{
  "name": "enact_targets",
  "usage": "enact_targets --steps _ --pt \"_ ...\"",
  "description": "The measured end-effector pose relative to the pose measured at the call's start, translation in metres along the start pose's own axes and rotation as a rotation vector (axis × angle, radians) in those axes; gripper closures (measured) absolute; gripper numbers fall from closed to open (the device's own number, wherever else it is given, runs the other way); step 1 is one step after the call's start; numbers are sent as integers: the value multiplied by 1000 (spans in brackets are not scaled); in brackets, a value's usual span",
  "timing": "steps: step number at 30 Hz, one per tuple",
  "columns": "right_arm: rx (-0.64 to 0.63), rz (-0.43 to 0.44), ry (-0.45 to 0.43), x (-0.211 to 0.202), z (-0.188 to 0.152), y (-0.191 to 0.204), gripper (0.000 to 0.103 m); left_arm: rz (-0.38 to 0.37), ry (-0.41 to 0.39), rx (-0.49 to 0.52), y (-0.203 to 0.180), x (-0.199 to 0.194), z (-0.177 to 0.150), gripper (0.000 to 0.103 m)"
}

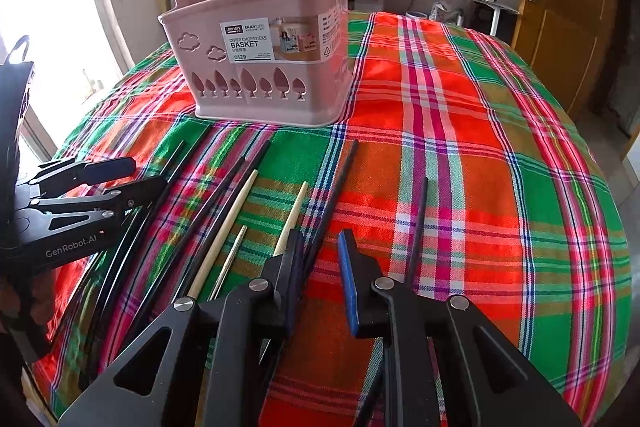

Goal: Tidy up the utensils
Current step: 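Close the right gripper on a black chopstick while the left gripper grasps another black chopstick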

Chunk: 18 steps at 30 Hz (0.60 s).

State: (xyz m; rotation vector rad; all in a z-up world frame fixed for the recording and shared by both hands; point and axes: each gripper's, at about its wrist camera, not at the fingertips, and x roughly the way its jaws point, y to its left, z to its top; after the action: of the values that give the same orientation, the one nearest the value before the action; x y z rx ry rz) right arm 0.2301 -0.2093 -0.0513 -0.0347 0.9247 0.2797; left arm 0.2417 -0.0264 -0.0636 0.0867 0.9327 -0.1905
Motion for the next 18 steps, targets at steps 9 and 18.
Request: enact_targets --steps 9,18 --pt "9 -3 41 11 16 -4 89 -7 26 26 -12 2 9 86" --pt "56 48 89 20 29 -14 93 -10 42 35 -15 4 13 94"
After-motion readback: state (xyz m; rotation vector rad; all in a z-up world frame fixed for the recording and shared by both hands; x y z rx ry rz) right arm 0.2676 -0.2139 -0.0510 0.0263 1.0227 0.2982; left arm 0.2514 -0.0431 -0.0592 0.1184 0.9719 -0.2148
